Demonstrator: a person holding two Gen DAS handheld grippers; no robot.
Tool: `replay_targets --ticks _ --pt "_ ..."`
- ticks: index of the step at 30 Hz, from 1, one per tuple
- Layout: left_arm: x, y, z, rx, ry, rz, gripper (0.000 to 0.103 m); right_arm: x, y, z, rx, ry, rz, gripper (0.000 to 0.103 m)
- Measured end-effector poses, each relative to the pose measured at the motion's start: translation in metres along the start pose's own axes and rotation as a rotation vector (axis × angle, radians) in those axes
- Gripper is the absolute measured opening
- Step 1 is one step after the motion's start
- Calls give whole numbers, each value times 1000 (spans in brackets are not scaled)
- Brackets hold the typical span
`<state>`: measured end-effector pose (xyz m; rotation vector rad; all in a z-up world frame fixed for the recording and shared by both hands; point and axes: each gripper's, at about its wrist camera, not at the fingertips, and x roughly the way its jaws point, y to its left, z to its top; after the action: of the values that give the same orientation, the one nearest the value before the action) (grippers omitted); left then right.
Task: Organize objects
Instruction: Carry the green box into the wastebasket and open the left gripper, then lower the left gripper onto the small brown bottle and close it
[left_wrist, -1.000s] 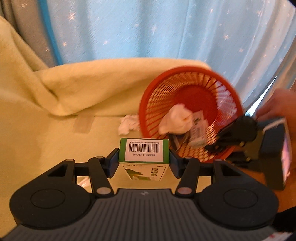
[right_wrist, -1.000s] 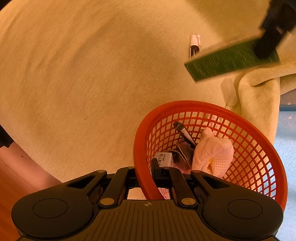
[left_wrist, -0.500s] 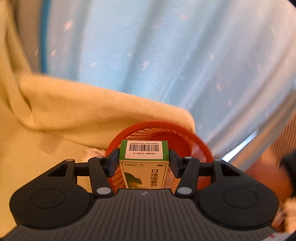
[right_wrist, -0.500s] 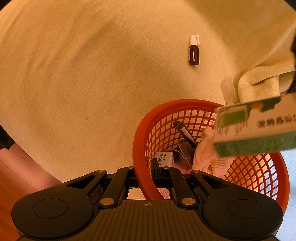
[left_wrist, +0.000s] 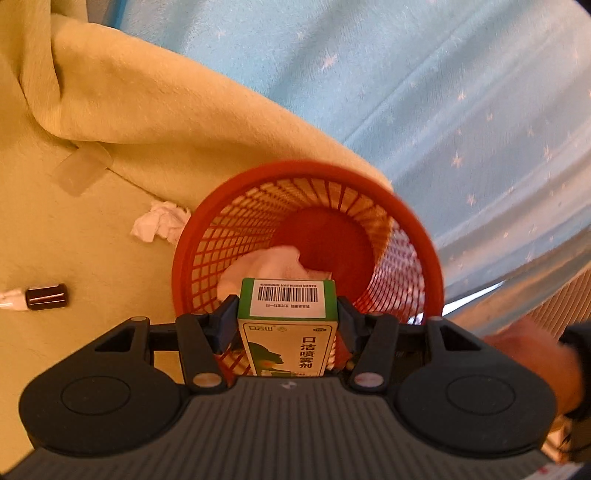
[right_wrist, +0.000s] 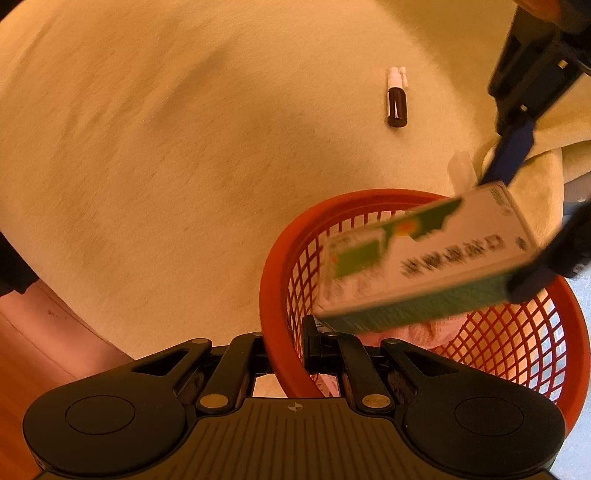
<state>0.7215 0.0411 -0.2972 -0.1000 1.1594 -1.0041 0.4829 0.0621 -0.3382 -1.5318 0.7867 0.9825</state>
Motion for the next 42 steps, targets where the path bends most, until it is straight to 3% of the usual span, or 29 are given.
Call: replay_targets --ticks 4,5,7,20,24,35,42 --pt "-1 7 12 -122 -58 -94 50 -3 -5 0 5 -3 2 2" --pt "0 9 14 -151 -55 -97 54 -3 -7 0 7 -2 3 2" --pt "5 11 15 -176 -37 -80 64 -5 -10 0 9 -1 5 2" --pt "-13 36 3 -164 -44 -1 65 -10 -26 2 89 -8 11 2" --pt "-25 44 -1 -140 -63 67 65 -11 -29 3 95 -8 12 2" --pt "-51 89 -22 -34 -37 375 67 -13 -40 4 117 0 15 2" --pt "-52 120 -34 -13 -12 490 75 -14 -44 7 125 0 10 2"
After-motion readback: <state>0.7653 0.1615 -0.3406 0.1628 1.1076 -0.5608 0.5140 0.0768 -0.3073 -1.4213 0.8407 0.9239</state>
